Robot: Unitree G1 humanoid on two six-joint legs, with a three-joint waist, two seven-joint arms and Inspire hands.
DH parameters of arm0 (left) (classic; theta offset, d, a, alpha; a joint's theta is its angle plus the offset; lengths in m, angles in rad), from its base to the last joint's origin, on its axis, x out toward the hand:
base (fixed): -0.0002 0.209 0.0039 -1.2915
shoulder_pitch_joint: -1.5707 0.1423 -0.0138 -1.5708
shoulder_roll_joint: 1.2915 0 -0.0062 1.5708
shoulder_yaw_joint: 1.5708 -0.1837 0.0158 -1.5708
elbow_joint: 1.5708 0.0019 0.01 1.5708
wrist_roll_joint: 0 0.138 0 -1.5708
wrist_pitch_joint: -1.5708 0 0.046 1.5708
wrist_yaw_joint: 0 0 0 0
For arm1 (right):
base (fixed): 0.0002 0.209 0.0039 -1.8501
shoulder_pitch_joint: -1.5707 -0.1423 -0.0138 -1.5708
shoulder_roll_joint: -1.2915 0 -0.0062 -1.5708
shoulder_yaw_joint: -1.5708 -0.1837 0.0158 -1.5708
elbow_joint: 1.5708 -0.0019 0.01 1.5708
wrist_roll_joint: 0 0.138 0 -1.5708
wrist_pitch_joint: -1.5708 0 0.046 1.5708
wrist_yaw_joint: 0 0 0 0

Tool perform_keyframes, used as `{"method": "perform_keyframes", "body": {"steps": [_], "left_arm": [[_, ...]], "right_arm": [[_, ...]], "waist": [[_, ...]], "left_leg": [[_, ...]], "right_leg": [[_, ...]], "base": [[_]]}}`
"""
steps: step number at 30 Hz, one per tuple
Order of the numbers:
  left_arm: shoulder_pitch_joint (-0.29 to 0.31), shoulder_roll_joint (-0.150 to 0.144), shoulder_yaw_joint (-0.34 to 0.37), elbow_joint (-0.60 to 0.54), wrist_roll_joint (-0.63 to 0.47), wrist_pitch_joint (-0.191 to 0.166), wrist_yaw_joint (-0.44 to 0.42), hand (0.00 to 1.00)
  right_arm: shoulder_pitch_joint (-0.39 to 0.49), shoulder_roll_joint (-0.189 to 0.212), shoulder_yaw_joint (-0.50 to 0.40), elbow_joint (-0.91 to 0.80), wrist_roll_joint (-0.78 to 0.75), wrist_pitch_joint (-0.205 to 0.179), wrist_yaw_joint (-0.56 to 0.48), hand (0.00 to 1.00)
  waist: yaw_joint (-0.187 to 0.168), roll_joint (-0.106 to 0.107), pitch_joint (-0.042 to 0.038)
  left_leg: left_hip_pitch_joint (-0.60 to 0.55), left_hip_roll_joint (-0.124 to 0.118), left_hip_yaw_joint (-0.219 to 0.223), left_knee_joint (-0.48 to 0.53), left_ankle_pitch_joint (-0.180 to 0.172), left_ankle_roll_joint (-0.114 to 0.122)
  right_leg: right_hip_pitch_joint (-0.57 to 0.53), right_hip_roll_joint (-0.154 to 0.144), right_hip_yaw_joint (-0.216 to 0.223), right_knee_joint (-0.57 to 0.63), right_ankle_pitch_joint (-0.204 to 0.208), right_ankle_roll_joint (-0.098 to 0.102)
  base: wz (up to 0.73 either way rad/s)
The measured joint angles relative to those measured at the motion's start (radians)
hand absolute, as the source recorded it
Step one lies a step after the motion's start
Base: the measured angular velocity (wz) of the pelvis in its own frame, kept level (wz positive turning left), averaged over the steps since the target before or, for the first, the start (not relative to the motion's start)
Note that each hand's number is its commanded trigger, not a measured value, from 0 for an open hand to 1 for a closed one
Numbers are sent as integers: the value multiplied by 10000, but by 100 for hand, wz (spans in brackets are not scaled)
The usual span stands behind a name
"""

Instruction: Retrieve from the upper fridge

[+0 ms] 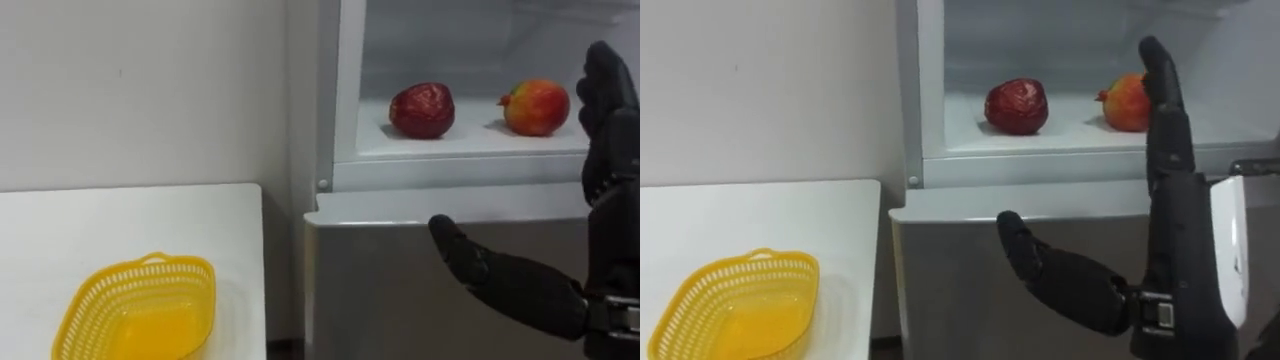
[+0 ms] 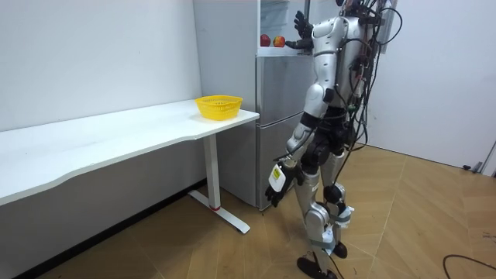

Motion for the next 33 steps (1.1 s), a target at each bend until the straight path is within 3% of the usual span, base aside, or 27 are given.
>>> {"method": "perform_keyframes", "body": {"steps": [1, 5, 10, 15, 20, 23, 25, 27, 33], "left_arm": [[6, -28, 40, -2, 92, 7, 1, 0], [6, -130, 205, 106, 361, 96, -10, 0], [50, -208, 206, 184, 421, 550, -21, 0], [73, -291, 272, 184, 949, 787, -117, 0], [71, -295, 295, 182, 1116, 835, -107, 0], [59, -319, 315, 164, 1190, 926, -153, 0], [65, -380, 478, 148, 1206, 984, -253, 0], [47, -384, 620, 132, 1209, 1052, -277, 0], [389, -426, 990, -402, 1236, 1252, -322, 0]], "right_arm": [[-197, -1, -106, 108, 108, -42, 5, 0], [-1302, -358, -1005, 1089, 895, -116, -60, 0], [-1855, -429, -1016, 1837, 1217, 235, -165, 0], [-2878, -459, -1026, 2762, 1724, 707, 6, 0], [-4109, -550, -1002, 3401, 2642, 713, 77, 0], [-4285, -695, -1007, 3827, 2911, 735, 152, 0], [-4421, -852, -1012, 4275, 3030, 737, 327, 0], [-4623, -1118, -1017, 4876, 3347, 1028, 447, 0], [-5004, -1316, -1023, 5537, 3755, 1411, 754, 0]], "waist": [[-14, 46, 34], [21, 12, 43], [197, -96, 104], [548, -353, 42], [670, -437, 71], [780, -515, 54], [808, -556, 92], [851, -617, 102], [921, -645, 69]], "left_leg": [[31, -3, -26, 0, 0, 0], [64, -32, -305, -1, 3, -4], [19, -42, -467, 3, 23, -28], [-98, -64, -631, 151, 31, -33], [-43, -70, -951, 221, 31, -33], [-71, -100, -1164, 270, 32, -35], [-82, -117, -1247, 312, 32, -35], [-149, -136, -1369, 336, 36, -41], [-427, -210, -1441, 492, 63, -23]], "right_leg": [[37, -10, -59, -21, 0, 0], [227, -84, -486, -161, 0, 1], [227, -113, -688, -146, 0, 1], [236, -146, -834, -146, 0, 1], [459, -164, -1108, -179, 0, 1], [584, -195, -1328, -280, 0, 1], [639, -228, -1434, -297, 0, 1], [584, -288, -1519, -296, 0, 1], [439, -295, -1538, -286, 0, 2]], "base": [[18], [23], [8], [8], [20], [20], [16], [14], [2]]}}
